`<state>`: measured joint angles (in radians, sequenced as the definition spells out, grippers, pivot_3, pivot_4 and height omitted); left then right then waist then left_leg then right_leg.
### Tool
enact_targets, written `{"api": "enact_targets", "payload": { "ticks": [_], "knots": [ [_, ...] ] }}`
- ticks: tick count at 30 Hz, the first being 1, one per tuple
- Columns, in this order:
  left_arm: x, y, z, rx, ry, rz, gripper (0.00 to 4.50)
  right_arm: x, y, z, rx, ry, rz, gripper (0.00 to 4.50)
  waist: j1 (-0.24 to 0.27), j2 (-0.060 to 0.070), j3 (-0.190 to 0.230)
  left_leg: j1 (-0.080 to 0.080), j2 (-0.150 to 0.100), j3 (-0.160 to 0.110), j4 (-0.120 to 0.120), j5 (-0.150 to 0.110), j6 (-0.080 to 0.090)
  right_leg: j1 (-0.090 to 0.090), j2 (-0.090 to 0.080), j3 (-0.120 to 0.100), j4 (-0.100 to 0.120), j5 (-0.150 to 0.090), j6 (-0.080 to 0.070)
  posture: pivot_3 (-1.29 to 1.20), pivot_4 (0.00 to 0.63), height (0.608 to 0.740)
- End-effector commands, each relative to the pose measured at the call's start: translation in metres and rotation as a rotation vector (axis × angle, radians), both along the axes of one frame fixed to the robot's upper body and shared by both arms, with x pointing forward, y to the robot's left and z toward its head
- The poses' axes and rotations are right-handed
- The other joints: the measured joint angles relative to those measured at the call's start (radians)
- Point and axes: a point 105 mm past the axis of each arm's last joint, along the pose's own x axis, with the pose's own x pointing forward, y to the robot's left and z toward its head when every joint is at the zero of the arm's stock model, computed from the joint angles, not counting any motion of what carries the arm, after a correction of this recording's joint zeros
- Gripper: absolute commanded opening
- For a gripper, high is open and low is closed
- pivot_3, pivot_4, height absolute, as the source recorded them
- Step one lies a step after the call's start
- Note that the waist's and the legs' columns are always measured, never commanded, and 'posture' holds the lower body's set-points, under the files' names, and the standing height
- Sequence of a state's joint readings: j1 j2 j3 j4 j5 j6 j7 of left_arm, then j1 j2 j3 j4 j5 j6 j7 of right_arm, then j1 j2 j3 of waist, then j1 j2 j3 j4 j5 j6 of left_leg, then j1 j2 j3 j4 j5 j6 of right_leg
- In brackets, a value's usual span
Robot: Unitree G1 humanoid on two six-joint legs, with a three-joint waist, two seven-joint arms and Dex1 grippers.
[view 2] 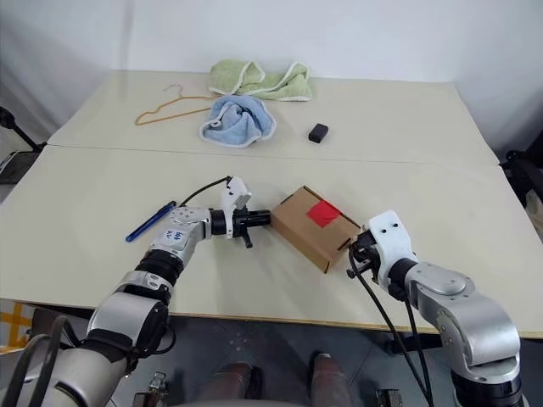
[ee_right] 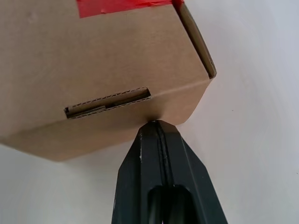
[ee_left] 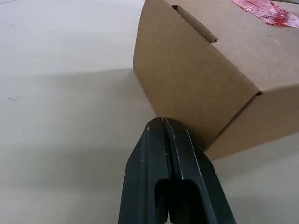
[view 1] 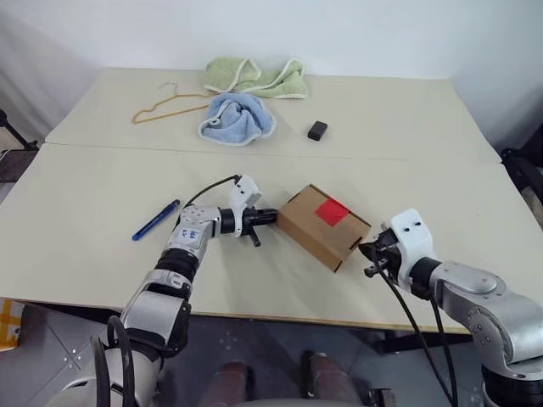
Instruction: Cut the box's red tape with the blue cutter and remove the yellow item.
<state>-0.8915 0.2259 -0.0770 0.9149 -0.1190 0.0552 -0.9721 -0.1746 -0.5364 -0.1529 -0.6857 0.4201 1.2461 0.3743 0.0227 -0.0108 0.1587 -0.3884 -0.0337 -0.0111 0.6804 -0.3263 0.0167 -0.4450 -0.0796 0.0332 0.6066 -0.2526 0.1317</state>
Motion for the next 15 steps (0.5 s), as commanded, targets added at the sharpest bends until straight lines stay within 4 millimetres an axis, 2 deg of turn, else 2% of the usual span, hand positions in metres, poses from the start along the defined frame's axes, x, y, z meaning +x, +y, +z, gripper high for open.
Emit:
{"api": "enact_targets", "payload": {
  "ticks": [1,10,15],
  "knots": [
    [-0.007,-0.017,0.011,-0.022,-0.035,-0.081,0.02,-0.005,0.015,0.011,0.016,-0.043,0.059,0.00,0.000,0.000,0.000,0.000,0.000,0.000,0.000,-0.001,0.001,0.000,0.000,0.000,0.000,0.000,0.000,0.00,0.150,0.740],
    [-0.016,-0.032,0.005,-0.026,-0.019,-0.130,0.02,-0.017,0.006,0.002,-0.008,0.008,0.039,0.00,0.002,0.000,0.000,0.000,-0.001,0.000,0.000,-0.002,0.003,0.000,0.000,0.000,0.000,0.000,0.000,0.00,0.150,0.740],
    [-0.022,-0.042,0.004,-0.025,-0.020,-0.165,0.02,-0.017,-0.007,0.000,-0.032,0.007,-0.006,0.00,0.003,0.000,0.000,0.000,-0.001,0.000,0.000,-0.002,0.004,0.000,0.000,0.000,0.000,0.000,0.000,0.00,0.150,0.740]
  ]
}}
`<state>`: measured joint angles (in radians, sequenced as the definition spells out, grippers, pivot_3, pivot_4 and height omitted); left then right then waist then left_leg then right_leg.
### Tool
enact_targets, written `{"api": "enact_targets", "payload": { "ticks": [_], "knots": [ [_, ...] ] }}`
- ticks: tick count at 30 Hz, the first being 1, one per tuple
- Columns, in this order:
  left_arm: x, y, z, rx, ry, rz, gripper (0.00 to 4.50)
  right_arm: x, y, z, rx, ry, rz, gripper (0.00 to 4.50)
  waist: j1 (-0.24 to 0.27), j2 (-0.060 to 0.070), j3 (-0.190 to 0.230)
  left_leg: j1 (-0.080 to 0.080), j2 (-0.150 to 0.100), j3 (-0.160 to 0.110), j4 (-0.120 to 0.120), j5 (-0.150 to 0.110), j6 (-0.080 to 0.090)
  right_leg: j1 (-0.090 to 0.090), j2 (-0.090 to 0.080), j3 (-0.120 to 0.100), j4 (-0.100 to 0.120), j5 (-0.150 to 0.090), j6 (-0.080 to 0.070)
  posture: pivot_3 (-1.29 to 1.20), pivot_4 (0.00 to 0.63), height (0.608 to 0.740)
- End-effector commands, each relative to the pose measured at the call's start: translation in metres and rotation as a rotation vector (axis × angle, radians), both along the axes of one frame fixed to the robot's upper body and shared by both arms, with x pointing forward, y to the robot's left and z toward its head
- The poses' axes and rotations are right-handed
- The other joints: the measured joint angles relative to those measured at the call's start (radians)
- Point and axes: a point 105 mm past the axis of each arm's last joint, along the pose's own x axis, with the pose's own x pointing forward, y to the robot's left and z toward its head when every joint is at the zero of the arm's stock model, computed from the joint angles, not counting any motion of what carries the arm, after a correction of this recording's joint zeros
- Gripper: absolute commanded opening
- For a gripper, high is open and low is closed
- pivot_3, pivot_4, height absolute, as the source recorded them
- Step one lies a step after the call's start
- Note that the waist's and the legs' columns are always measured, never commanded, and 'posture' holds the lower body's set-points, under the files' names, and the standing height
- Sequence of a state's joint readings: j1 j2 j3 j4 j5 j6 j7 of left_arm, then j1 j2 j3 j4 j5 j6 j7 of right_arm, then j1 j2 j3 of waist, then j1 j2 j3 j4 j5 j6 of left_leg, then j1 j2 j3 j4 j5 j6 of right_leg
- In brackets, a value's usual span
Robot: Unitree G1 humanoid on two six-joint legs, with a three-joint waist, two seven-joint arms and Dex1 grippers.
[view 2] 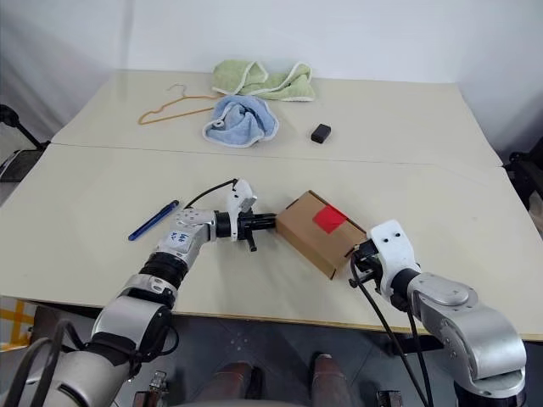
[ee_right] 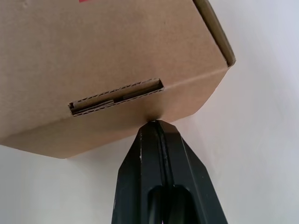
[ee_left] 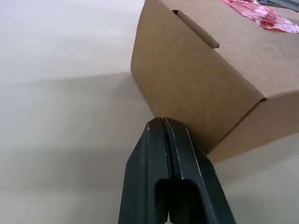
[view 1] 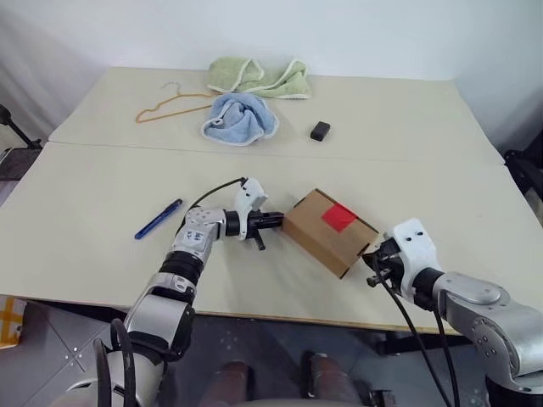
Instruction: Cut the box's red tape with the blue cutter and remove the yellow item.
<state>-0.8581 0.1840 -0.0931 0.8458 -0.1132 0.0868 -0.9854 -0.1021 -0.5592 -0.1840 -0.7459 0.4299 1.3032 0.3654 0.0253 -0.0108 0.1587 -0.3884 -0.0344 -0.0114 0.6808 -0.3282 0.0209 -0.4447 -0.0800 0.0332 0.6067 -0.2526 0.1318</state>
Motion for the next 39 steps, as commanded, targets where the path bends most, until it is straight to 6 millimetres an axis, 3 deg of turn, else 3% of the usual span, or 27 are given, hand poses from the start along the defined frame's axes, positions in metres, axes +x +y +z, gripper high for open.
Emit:
{"api": "enact_targets", "payload": {
  "ticks": [1,9,31,36,39],
  "knots": [
    [-0.012,-0.025,0.007,-0.013,-0.030,-0.108,0.02,-0.001,0.000,0.011,-0.002,-0.052,0.019,0.00,0.000,0.000,0.000,0.000,0.000,0.000,0.000,0.000,0.000,0.000,0.000,0.000,0.000,0.000,0.000,0.00,0.150,0.740],
    [-0.016,-0.033,0.007,-0.014,-0.033,-0.133,0.02,0.002,-0.012,0.010,-0.023,-0.054,-0.009,0.00,-0.002,0.000,0.000,0.000,0.000,0.000,0.000,0.000,0.000,0.000,0.000,0.000,0.000,0.000,0.000,0.00,0.150,0.740],
    [-0.018,-0.019,0.012,0.001,-0.048,-0.107,0.02,-0.002,-0.006,0.016,-0.028,-0.050,0.040,0.00,-0.001,0.000,0.000,0.000,0.000,0.000,0.000,0.000,0.000,0.000,0.000,0.001,0.000,0.000,0.000,0.00,0.150,0.740],
    [-0.007,-0.005,0.020,-0.006,-0.075,-0.021,0.02,0.002,-0.025,0.022,-0.066,-0.098,-0.028,0.00,-0.001,0.000,0.000,0.000,0.000,0.000,0.000,0.000,0.000,0.000,0.000,0.001,0.000,0.000,0.000,0.00,0.150,0.740],
    [0.002,0.006,0.031,-0.025,-0.110,0.042,0.02,0.001,-0.053,0.022,-0.092,-0.113,-0.104,0.00,0.000,0.000,0.000,0.000,0.000,0.000,0.000,0.000,0.000,0.000,0.000,0.000,0.000,0.000,0.000,0.00,0.150,0.740]
  ]
}}
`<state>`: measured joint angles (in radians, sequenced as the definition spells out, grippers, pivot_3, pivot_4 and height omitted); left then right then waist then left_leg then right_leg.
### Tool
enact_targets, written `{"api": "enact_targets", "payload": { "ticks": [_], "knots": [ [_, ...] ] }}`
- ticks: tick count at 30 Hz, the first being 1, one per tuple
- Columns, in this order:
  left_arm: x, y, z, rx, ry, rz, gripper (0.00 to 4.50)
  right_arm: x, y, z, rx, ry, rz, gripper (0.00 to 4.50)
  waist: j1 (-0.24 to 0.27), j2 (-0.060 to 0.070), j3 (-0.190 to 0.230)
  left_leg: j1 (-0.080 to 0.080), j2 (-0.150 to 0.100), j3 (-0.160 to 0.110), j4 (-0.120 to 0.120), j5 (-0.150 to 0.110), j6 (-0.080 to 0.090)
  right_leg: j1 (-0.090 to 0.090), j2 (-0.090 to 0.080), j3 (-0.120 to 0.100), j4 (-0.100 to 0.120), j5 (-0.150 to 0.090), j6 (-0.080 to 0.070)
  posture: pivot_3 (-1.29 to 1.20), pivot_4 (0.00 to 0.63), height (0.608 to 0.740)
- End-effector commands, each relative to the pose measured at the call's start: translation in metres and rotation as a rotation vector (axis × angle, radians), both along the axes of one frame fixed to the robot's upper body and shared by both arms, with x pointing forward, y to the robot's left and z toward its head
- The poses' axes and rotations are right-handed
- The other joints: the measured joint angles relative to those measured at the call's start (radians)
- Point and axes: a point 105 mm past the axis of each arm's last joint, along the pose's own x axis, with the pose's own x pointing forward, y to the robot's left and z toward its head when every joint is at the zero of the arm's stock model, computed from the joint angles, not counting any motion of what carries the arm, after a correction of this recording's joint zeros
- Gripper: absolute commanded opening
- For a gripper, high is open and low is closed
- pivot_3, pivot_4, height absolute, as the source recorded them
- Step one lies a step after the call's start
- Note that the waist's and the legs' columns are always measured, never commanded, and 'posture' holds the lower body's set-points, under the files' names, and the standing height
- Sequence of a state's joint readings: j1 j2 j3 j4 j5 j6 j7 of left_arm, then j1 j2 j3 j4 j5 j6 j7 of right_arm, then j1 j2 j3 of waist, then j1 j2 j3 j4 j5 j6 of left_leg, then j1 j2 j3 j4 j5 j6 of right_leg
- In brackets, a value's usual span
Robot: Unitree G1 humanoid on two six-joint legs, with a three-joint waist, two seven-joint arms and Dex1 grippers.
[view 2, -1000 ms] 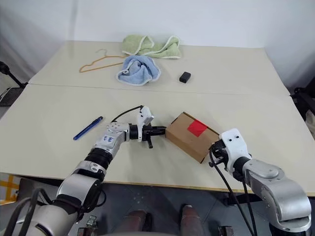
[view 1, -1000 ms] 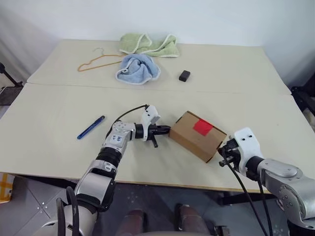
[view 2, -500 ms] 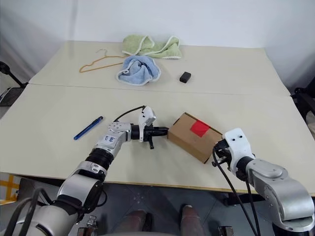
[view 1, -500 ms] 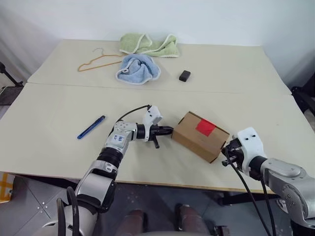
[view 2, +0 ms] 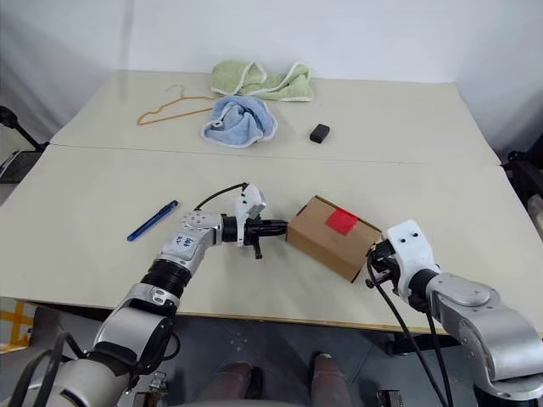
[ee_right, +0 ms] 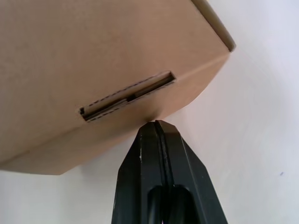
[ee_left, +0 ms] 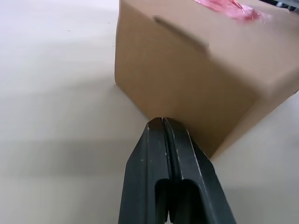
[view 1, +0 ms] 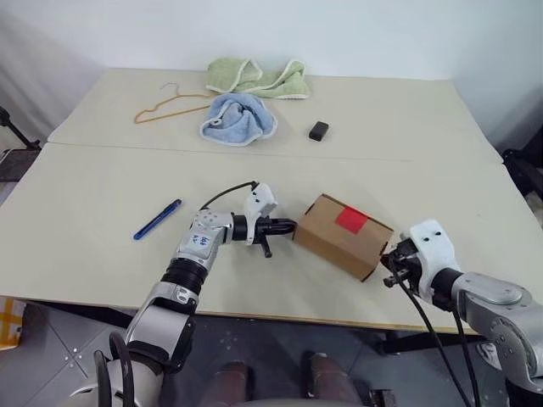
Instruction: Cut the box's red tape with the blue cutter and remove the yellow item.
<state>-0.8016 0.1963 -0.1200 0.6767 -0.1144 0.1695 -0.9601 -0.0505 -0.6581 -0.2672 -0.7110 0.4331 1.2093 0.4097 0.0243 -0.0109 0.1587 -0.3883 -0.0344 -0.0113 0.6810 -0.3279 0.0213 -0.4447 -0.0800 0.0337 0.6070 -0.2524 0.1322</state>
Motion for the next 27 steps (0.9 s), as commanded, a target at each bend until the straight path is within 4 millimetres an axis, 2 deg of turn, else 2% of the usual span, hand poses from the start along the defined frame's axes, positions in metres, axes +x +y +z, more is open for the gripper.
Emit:
{"api": "enact_targets", "payload": {
  "ticks": [1,2,5,9,13,14,16,17,20,22,25,27],
  "knots": [
    [0.012,0.012,0.028,-0.037,-0.099,0.065,0.02,-0.001,-0.030,0.011,-0.043,-0.065,-0.071,0.00,0.001,0.000,0.000,0.000,0.000,0.000,0.000,0.000,0.000,0.000,0.000,0.000,0.000,0.000,0.000,0.00,0.150,0.740],
    [0.015,0.017,0.030,-0.028,-0.109,0.088,0.02,-0.002,-0.034,0.013,-0.032,-0.068,-0.071,0.00,0.001,0.000,0.000,0.000,0.000,0.000,0.000,0.000,0.000,0.000,0.000,0.000,0.000,0.000,0.000,0.00,0.150,0.740],
    [0.024,0.030,0.037,-0.016,-0.114,0.156,0.87,-0.007,-0.035,0.024,0.069,-0.063,-0.031,0.90,0.001,0.000,0.000,0.000,0.000,0.000,0.000,0.000,0.000,0.000,0.000,0.000,0.000,0.000,0.001,0.00,0.150,0.740],
    [0.027,0.059,0.070,-0.063,-0.186,0.253,2.04,-0.004,-0.049,0.059,0.073,-0.165,0.021,2.21,-0.003,-0.001,0.001,0.000,0.000,0.000,0.000,0.000,0.001,0.000,0.000,0.001,0.001,0.000,0.001,0.00,0.150,0.740],
    [0.023,0.086,0.084,-0.049,-0.207,0.306,3.25,0.000,-0.048,0.087,0.090,-0.255,0.111,3.54,-0.007,-0.001,0.001,0.001,0.002,0.001,-0.001,0.000,0.000,0.000,0.001,0.001,0.001,0.000,0.001,0.00,0.150,0.740],
    [0.022,0.092,0.087,-0.050,-0.210,0.320,3.67,0.001,-0.045,0.091,0.095,-0.267,0.136,4.04,-0.006,-0.001,0.001,0.001,0.002,0.000,-0.001,0.000,0.000,0.000,0.001,0.001,0.001,0.000,0.001,0.00,0.150,0.740],
    [0.020,0.116,0.092,-0.027,-0.221,0.374,4.18,0.004,-0.032,0.104,0.122,-0.302,0.236,4.50,-0.005,-0.001,0.001,0.001,0.002,0.000,0.000,0.000,0.000,0.000,0.001,0.001,0.001,0.000,0.001,0.00,0.150,0.740],
    [0.020,0.132,0.093,-0.002,-0.228,0.420,4.48,0.005,-0.023,0.109,0.139,-0.313,0.298,4.50,-0.007,-0.001,0.001,0.001,0.002,0.001,0.000,0.000,0.000,0.000,0.000,0.001,0.001,0.000,0.001,0.00,0.150,0.740],
    [0.019,0.169,0.095,0.040,-0.211,0.547,4.48,0.009,-0.001,0.115,0.171,-0.329,0.419,4.50,-0.017,-0.002,0.001,0.001,0.003,0.001,0.000,0.000,0.000,0.000,0.000,0.001,0.002,0.000,0.001,0.00,0.150,0.740],
    [0.015,0.186,0.094,0.070,-0.177,0.583,4.48,0.013,0.007,0.114,0.182,-0.329,0.447,4.50,-0.019,-0.002,0.002,0.001,0.003,-0.001,-0.001,0.000,-0.001,0.000,-0.001,0.000,0.001,0.000,0.000,0.00,0.150,0.740],
    [0.004,0.208,0.088,0.137,-0.109,0.600,4.48,0.017,0.017,0.110,0.198,-0.315,0.481,4.50,-0.019,-0.002,0.002,0.001,0.003,-0.001,0.000,0.000,-0.001,0.000,-0.003,0.000,0.001,0.000,0.000,0.00,0.150,0.740],
    [-0.005,0.229,0.080,0.195,-0.039,0.622,4.48,0.018,0.024,0.104,0.198,-0.294,0.510,4.50,-0.022,-0.002,0.002,0.001,0.003,-0.001,-0.001,0.000,-0.001,0.000,-0.005,0.000,0.000,0.000,0.000,0.00,0.150,0.740]
  ]
}}
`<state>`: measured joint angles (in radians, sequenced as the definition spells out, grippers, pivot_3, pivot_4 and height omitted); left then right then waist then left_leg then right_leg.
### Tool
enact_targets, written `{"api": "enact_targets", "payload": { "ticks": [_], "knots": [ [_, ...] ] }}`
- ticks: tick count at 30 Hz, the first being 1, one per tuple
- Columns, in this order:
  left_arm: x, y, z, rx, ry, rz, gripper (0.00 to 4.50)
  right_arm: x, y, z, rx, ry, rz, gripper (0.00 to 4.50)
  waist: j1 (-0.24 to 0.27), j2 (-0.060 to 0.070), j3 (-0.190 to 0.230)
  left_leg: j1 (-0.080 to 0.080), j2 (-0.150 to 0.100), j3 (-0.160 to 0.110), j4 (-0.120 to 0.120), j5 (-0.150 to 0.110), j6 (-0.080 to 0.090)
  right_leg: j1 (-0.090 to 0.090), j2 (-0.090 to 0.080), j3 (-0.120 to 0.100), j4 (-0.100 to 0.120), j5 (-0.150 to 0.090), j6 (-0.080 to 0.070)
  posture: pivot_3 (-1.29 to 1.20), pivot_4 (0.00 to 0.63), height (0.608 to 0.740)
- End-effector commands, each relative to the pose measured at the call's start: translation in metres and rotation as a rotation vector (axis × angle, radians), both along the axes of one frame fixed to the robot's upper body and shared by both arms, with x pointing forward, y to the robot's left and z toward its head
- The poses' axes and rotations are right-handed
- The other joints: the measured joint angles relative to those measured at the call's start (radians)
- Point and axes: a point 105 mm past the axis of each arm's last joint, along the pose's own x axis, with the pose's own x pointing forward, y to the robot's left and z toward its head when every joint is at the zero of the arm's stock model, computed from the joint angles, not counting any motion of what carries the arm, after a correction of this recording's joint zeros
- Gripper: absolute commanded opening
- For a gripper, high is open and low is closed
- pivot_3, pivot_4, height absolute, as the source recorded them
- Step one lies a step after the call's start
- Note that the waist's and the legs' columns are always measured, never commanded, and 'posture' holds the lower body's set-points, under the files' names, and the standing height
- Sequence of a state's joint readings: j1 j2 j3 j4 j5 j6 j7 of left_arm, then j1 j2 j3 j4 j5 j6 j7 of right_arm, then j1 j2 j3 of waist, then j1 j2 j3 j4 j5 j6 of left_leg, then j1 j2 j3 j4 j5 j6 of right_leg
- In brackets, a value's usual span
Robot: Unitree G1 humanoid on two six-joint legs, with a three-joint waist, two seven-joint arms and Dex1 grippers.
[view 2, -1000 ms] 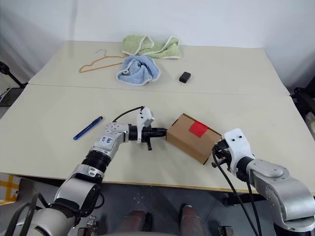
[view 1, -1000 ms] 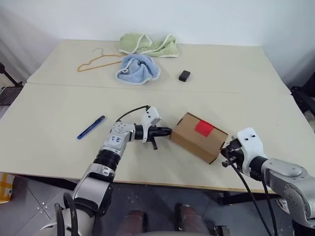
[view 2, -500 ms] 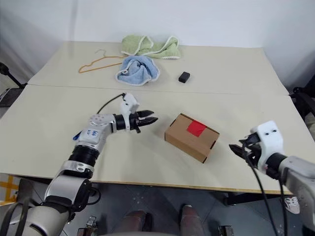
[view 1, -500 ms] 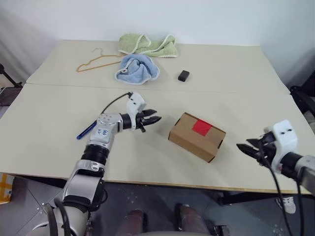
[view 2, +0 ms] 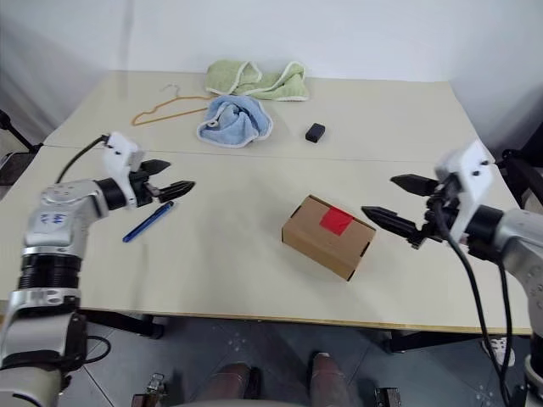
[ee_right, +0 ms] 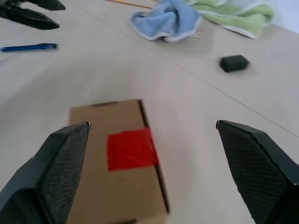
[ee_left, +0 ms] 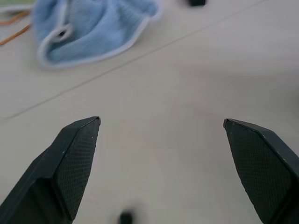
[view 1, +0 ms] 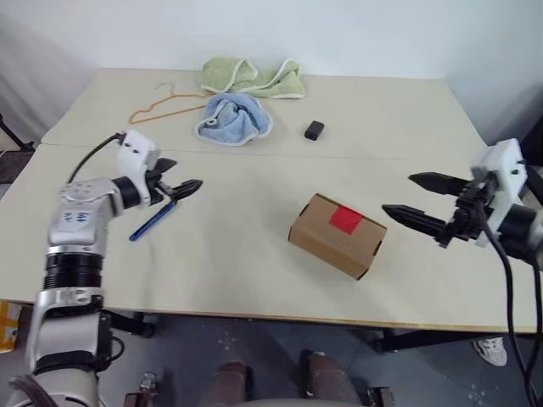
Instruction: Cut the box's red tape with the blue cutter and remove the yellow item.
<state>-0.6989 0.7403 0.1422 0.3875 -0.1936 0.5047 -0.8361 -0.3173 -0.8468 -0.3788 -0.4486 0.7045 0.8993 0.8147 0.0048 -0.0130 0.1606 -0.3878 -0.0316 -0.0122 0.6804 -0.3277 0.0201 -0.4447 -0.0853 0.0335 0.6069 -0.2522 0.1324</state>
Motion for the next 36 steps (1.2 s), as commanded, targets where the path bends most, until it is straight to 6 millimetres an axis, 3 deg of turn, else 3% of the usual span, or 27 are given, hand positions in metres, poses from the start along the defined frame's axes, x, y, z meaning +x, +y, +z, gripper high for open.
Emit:
{"api": "enact_targets", "payload": {
  "ticks": [1,5,9,12,15,24,26,27,36],
  "knots": [
    [-0.016,0.026,-0.001,0.036,0.085,0.019,4.48,0.000,0.009,0.001,-0.005,-0.014,0.047,4.50,-0.004,0.000,0.000,0.000,0.000,0.000,0.000,0.000,0.000,0.000,-0.001,0.000,0.000,0.000,0.000,0.00,0.150,0.740],
    [-0.025,0.050,-0.018,0.061,0.203,0.065,4.48,0.001,0.012,0.000,-0.008,-0.014,0.060,4.50,-0.002,0.000,0.000,-0.001,0.000,0.000,0.000,0.000,-0.001,0.000,-0.002,-0.001,-0.001,0.000,0.000,0.00,0.150,0.740],
    [-0.029,0.059,-0.032,0.071,0.293,0.064,4.48,0.001,0.014,-0.001,-0.008,-0.009,0.066,4.50,-0.003,-0.001,0.000,-0.001,-0.001,-0.001,0.000,0.000,0.000,0.000,-0.004,-0.001,-0.001,0.000,0.000,0.00,0.150,0.740],
    [-0.029,0.059,-0.044,0.083,0.352,0.037,4.48,-0.001,0.015,-0.004,-0.016,0.004,0.073,4.50,-0.004,-0.001,0.000,-0.001,-0.001,-0.001,0.000,0.000,0.000,0.000,-0.004,-0.001,-0.002,0.000,0.000,0.00,0.150,0.740],
    [-0.026,0.058,-0.051,0.093,0.379,0.028,3.90,0.000,0.014,-0.003,-0.023,0.003,0.067,4.50,-0.004,-0.001,0.000,-0.001,-0.001,-0.001,0.000,0.000,0.000,0.000,-0.004,-0.002,-0.001,0.000,0.000,0.00,0.150,0.740],
    [-0.032,0.064,-0.076,0.186,0.505,-0.002,3.90,-0.001,0.013,-0.002,-0.033,0.006,0.064,4.50,-0.003,-0.001,0.000,0.000,-0.002,-0.001,0.000,-0.001,0.002,0.000,-0.005,-0.002,0.000,0.000,0.000,0.00,0.150,0.740],
    [-0.035,0.064,-0.078,0.195,0.526,-0.020,3.90,-0.001,0.012,-0.002,-0.035,0.006,0.063,4.50,-0.004,0.000,0.000,0.000,-0.003,0.000,0.000,-0.001,0.002,0.000,-0.005,-0.002,0.001,0.000,0.000,0.00,0.150,0.740],
    [-0.035,0.064,-0.078,0.200,0.534,-0.018,3.55,0.000,0.012,-0.002,-0.036,0.006,0.062,4.50,-0.004,0.000,0.000,0.001,-0.003,0.000,0.000,-0.001,0.002,0.000,-0.005,-0.002,0.002,0.000,0.000,0.00,0.150,0.740],
    [-0.043,0.081,-0.078,0.267,0.573,0.009,3.55,0.001,0.012,-0.003,-0.036,0.001,0.059,4.50,-0.010,0.001,-0.001,0.001,-0.004,0.000,0.000,-0.001,0.003,0.000,-0.006,-0.001,0.003,0.000,0.000,0.00,0.150,0.740]
  ]
}}
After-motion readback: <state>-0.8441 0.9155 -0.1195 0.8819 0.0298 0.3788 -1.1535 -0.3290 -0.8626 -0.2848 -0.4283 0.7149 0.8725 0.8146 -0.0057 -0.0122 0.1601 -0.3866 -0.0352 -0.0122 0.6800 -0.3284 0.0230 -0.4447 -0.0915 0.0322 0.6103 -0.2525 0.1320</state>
